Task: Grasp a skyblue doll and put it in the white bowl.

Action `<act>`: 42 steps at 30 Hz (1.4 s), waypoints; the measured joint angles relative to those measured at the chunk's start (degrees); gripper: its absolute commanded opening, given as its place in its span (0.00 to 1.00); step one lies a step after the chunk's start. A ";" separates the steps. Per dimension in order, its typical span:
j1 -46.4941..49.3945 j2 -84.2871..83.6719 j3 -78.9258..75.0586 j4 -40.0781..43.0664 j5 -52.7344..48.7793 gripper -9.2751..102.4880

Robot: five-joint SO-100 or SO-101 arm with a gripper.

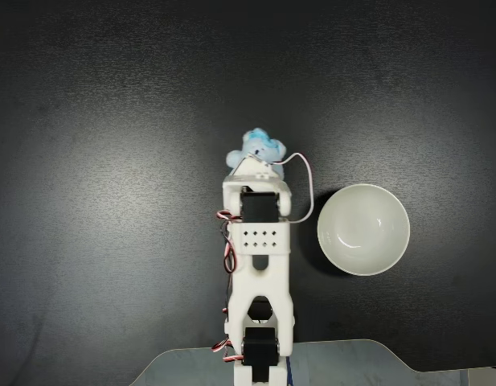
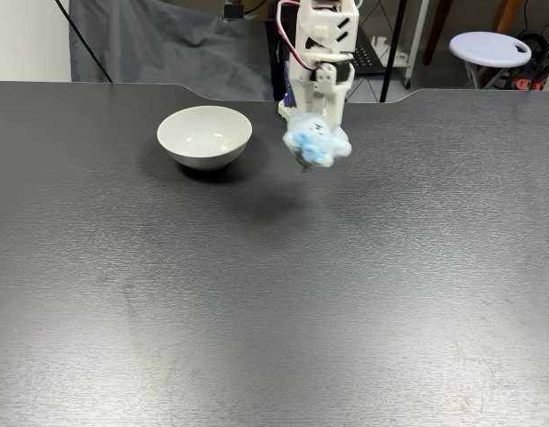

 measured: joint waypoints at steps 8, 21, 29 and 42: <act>31.03 0.18 0.00 -5.45 3.52 0.07; 55.28 0.18 5.36 -10.81 3.96 0.07; 49.39 0.18 9.58 -10.81 3.96 0.07; 45.88 0.18 9.58 -10.72 3.52 0.07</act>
